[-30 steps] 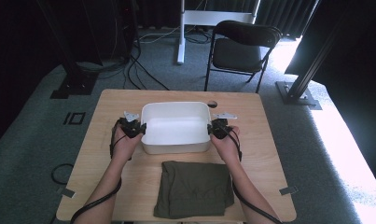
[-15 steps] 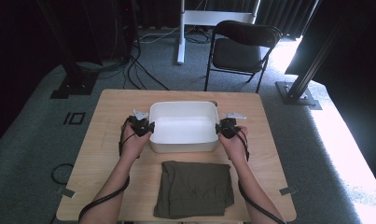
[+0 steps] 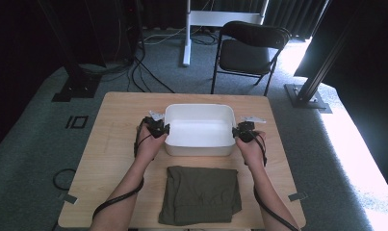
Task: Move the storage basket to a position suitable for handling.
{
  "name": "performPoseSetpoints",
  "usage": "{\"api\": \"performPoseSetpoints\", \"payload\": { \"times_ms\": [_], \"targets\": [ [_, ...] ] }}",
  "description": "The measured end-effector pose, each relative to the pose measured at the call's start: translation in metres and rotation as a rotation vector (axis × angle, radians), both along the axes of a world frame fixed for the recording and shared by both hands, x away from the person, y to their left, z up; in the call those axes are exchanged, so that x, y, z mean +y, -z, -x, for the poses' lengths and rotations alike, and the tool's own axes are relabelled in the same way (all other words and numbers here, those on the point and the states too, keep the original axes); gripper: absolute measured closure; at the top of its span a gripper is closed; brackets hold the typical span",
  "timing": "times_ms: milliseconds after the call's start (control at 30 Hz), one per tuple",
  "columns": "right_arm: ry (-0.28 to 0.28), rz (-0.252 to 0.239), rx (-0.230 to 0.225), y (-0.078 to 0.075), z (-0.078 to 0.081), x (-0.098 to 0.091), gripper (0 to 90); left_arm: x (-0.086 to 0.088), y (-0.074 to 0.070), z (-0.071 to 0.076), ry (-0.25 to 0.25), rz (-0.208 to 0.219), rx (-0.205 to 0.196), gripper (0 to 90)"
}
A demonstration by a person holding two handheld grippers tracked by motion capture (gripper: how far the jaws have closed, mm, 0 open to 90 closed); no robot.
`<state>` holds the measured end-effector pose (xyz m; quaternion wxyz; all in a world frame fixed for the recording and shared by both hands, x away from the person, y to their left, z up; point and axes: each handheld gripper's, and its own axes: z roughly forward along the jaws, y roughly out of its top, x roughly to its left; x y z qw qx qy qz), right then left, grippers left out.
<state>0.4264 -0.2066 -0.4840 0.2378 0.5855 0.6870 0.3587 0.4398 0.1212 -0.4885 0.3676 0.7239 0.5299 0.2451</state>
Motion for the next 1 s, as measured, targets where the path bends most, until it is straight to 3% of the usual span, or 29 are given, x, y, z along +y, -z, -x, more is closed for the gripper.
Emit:
{"api": "performPoseSetpoints", "payload": {
  "times_ms": [500, 1000],
  "targets": [
    [0.035, -0.017, 0.011, -0.001, -0.001, -0.027, 82.7, -0.026, 0.000, -0.009, 0.032, -0.007, 0.004, 76.0],
    [0.048, -0.033, 0.012, 0.000, -0.003, -0.043, 82.8, -0.039, -0.002, -0.015, 0.049, -0.006, 0.020, 75.7]
  ]
}}
